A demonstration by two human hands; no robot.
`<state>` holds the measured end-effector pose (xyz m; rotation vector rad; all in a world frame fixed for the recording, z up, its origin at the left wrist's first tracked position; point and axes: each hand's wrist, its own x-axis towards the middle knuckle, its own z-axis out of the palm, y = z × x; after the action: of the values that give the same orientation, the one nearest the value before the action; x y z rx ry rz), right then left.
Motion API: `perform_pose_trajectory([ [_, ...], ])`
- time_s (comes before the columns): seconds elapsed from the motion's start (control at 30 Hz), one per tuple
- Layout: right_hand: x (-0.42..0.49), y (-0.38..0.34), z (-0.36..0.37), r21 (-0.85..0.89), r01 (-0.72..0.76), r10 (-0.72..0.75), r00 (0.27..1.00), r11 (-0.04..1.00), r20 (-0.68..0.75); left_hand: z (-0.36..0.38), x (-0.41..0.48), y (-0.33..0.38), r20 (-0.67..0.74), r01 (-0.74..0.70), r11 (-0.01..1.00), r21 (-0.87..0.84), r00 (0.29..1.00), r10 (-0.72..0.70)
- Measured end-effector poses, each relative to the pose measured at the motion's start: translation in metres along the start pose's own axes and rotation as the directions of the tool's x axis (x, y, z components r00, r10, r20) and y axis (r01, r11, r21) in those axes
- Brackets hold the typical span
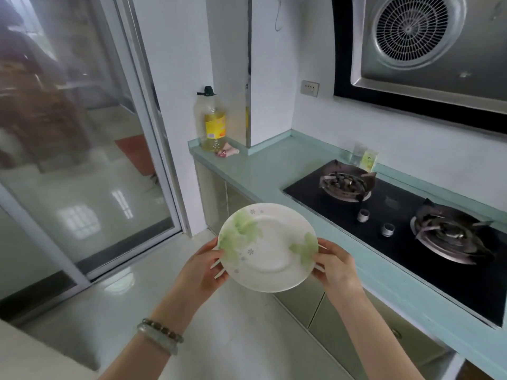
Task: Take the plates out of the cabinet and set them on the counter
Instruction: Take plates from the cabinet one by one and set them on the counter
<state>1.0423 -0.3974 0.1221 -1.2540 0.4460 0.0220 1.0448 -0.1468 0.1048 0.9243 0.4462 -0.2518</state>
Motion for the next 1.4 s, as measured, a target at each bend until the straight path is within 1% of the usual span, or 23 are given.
perform_pose_trajectory([
  [0.27,0.116,-0.005,0.065,0.030,-0.047,0.049,0.997,0.998,-0.064,0.006,0.127,0.064,0.008,0.055,0.999,0.002,0.998,-0.055],
  [0.4,0.187,-0.010,0.109,0.042,-0.023,0.026,0.997,0.999,-0.077,0.009,0.212,0.113,0.033,0.081,0.996,0.030,0.996,-0.082],
  [0.47,0.218,-0.016,0.132,0.046,-0.005,0.011,0.993,0.999,-0.118,0.015,0.252,0.139,0.063,0.084,0.993,0.085,0.994,-0.089],
  [0.57,0.262,-0.026,0.160,0.087,0.012,0.003,0.985,0.996,-0.170,0.023,0.305,0.174,0.181,0.006,0.979,0.206,0.983,-0.044],
  [0.63,0.290,-0.033,0.175,0.097,0.030,-0.009,0.977,0.995,-0.213,0.029,0.341,0.195,0.244,-0.029,0.962,0.272,0.969,-0.039],
  [0.7,0.311,-0.039,0.187,0.088,0.038,-0.012,0.962,0.995,-0.272,0.036,0.372,0.208,0.268,-0.028,0.946,0.323,0.961,-0.063],
  [0.8,0.345,-0.043,0.197,0.091,0.034,-0.003,0.947,0.995,-0.321,0.045,0.417,0.216,0.284,0.026,0.938,0.345,0.950,-0.131],
  [0.87,0.371,-0.044,0.200,0.087,0.032,0.001,0.935,0.996,-0.355,0.053,0.449,0.218,0.276,0.057,0.936,0.347,0.948,-0.161],
  [1.03,0.445,-0.045,0.203,0.080,0.012,0.023,0.910,0.997,-0.415,0.076,0.525,0.218,0.180,0.120,0.927,0.356,0.964,-0.194],
  [1.23,0.544,-0.053,0.197,0.169,0.009,0.068,0.894,0.985,-0.443,0.122,0.620,0.230,0.175,0.097,0.900,0.425,0.967,-0.187],
  [1.4,0.614,-0.067,0.193,0.176,0.007,0.079,0.874,0.984,-0.480,0.167,0.693,0.238,0.181,0.074,0.842,0.534,0.963,-0.199],
])
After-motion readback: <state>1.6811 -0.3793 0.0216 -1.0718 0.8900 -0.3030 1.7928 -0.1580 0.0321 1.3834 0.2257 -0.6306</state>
